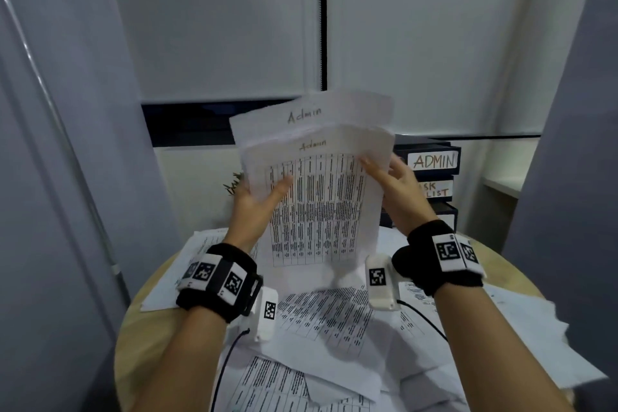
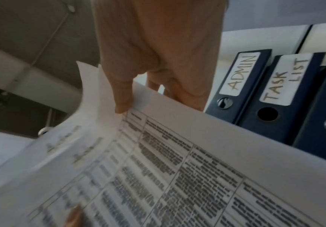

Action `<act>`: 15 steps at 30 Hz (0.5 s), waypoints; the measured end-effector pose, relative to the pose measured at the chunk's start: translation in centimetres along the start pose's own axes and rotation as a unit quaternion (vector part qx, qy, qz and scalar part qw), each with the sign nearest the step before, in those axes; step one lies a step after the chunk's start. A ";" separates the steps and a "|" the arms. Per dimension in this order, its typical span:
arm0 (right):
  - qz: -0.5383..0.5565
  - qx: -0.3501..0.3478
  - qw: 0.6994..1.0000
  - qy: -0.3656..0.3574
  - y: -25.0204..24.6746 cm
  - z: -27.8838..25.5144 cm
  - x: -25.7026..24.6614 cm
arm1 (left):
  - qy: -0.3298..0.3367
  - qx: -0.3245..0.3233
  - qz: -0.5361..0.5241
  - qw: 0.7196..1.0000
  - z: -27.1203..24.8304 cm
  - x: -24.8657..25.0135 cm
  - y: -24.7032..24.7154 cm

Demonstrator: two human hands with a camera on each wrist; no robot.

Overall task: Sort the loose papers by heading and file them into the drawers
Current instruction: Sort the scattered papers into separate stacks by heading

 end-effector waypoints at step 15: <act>-0.052 -0.016 0.996 0.074 0.9 0.8 2.9 | -0.081 0.006 -0.005 0.997 0.4 -2.3 0.2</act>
Point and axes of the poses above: each hand's wrist, its own z-axis towards the middle knuckle, its own y-axis out of the palm, x = y × z, the point moved 9 cm from there along z, towards the middle knuckle, and after that the axes turned 15 degrees about -x, right-handed, at the moved point
